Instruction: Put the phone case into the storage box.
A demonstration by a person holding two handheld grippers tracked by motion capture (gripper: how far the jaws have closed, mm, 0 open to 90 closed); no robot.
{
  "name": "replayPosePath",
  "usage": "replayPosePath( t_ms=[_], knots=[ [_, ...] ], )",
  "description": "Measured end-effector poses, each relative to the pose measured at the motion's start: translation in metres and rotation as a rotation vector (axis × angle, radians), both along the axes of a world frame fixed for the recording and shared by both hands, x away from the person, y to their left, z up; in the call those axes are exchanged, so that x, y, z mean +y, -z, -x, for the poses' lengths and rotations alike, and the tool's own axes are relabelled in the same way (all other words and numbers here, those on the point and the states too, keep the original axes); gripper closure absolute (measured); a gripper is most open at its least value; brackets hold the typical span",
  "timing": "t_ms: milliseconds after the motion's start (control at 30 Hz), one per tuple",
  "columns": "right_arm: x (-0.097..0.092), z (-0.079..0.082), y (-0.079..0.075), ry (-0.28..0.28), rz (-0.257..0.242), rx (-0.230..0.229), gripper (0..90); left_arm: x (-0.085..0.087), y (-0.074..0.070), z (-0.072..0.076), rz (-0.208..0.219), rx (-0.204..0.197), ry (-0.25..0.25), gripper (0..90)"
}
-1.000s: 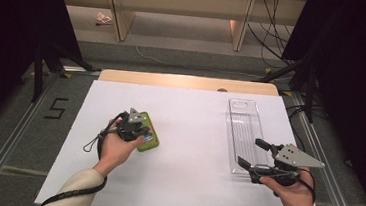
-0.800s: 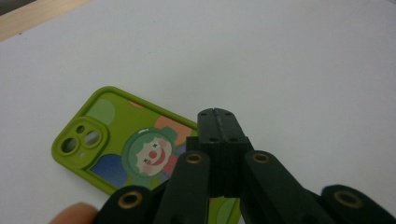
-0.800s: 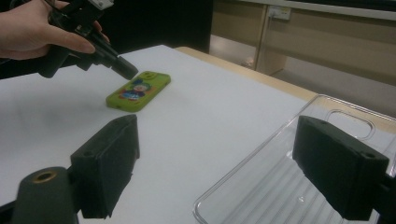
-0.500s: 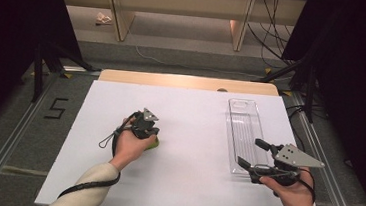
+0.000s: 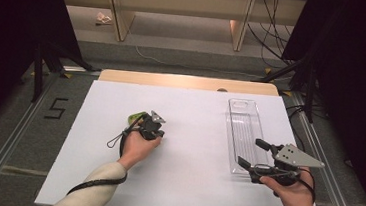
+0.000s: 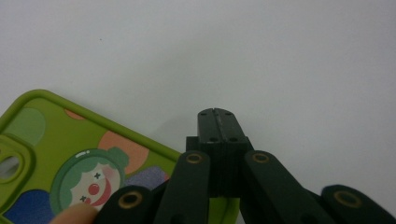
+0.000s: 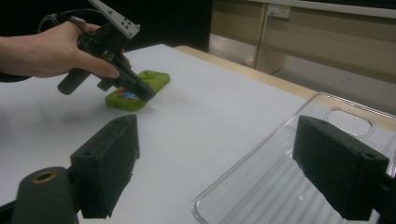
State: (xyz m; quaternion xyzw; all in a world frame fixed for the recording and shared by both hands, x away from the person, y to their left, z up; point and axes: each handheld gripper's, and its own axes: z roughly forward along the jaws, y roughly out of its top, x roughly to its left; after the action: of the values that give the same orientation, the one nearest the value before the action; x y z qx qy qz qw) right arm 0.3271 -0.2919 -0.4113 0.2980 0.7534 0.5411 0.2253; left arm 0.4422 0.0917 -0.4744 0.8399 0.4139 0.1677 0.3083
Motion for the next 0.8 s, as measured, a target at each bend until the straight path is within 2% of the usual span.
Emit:
replayPosePath(
  t_ms=[367,800],
  knots=[
    [0.0,-0.001,0.0,0.002,-0.002,-0.002,15.9,-0.001,0.005,0.0,-0.009,0.023,0.003,89.8],
    [-0.003,0.0,-0.001,0.013,-0.002,-0.003,15.8,0.004,0.004,0.011,-0.041,0.065,0.026,89.8]
  ],
)
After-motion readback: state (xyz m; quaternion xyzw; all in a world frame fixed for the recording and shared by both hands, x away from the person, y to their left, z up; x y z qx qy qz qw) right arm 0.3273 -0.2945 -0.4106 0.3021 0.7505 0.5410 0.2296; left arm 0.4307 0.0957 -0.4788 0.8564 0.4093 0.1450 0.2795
